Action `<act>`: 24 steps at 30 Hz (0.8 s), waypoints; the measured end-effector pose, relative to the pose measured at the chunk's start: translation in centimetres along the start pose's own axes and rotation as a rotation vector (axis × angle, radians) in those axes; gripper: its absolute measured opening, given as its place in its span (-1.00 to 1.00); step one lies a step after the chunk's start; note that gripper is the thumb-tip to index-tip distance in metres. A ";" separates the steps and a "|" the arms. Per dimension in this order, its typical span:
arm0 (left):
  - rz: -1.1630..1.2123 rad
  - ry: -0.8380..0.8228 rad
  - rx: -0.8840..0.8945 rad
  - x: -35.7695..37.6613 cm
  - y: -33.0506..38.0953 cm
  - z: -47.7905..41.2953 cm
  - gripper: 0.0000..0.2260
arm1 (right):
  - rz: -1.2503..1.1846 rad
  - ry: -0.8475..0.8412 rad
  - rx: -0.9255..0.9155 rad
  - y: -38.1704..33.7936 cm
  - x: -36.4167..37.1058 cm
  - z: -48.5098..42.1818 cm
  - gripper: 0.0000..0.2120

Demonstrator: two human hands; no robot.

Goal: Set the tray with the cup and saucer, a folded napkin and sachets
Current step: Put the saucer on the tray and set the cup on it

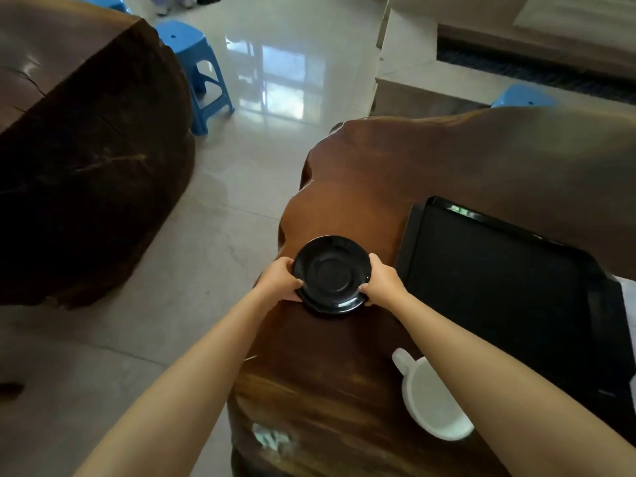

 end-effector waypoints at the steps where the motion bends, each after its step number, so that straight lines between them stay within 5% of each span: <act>1: 0.051 -0.008 -0.011 0.1 -0.2 0.0 -0.66 | -0.055 0.030 0.000 0.2 0.1 0.0 -0.53; 15: 0.257 0.006 -0.116 0.8 -0.8 0.3 -0.70 | -0.405 0.115 -0.032 1.2 -0.1 0.6 -0.54; 24: 0.452 -0.082 -0.051 1.2 0.1 3.7 -0.61 | -0.407 0.147 -0.308 -0.5 -3.8 2.8 -0.46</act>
Point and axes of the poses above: each hand's wrist, its own z-axis away from the middle knuckle, its own x-axis out of the palm, y = z × x, the point moved 5 cm from there along -z, towards the middle knuckle, and after that the axes turned 15 degrees about -x, right-handed, at the moved point
